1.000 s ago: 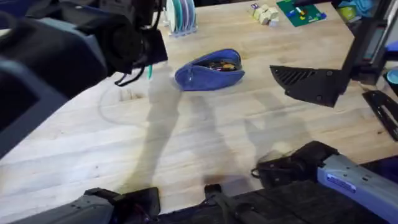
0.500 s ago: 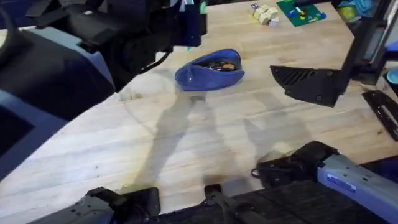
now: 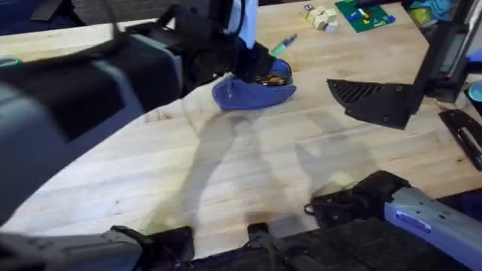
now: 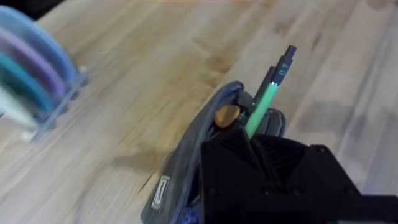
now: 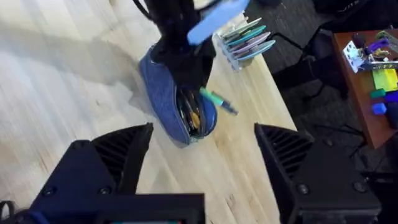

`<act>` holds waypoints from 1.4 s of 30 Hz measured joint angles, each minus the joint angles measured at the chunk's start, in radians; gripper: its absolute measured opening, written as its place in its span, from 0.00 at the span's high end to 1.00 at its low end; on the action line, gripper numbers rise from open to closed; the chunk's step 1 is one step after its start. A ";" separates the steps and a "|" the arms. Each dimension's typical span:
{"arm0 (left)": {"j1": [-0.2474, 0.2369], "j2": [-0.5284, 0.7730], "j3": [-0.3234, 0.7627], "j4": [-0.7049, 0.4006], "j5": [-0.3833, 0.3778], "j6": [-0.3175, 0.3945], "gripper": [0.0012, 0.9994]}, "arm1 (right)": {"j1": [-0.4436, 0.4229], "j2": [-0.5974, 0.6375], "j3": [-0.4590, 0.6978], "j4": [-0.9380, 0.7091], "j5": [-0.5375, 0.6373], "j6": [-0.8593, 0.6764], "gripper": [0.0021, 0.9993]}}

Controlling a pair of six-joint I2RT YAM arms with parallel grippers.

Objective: Unzip the bag, pick up the pens from the table one at a time and place them inside, then zip the bag closed.

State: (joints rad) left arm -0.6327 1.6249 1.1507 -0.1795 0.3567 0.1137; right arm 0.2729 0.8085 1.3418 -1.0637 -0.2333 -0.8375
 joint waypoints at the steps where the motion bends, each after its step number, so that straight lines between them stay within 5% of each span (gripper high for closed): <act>1: 0.000 0.020 0.000 0.011 0.031 0.038 0.96 | 0.000 0.000 0.000 0.000 0.000 0.000 0.00; 5: 0.000 0.097 -0.001 0.066 0.133 0.194 0.96 | 0.000 0.000 0.000 0.000 0.000 0.000 0.00; 13: 0.000 0.126 -0.001 0.029 0.150 0.285 0.96 | 0.000 0.000 0.000 0.000 0.000 0.000 0.00; 25: -0.007 0.164 -0.001 -0.079 -0.069 0.305 0.93 | 0.000 0.000 0.000 0.000 0.000 0.000 0.00; 28: -0.008 0.164 -0.001 -0.079 -0.087 0.306 0.85 | 0.000 0.000 0.000 0.000 0.000 0.000 0.00; 33: -0.007 0.163 -0.001 -0.071 -0.100 0.293 0.07 | 0.000 0.000 0.000 0.000 0.000 0.000 0.00; 42: -0.007 0.108 -0.002 -0.081 -0.109 0.182 0.01 | 0.000 0.000 0.000 0.000 0.000 0.000 0.00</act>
State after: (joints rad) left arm -0.6399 1.7329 1.1492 -0.2600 0.2481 0.2956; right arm 0.2729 0.8085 1.3418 -1.0637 -0.2337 -0.8376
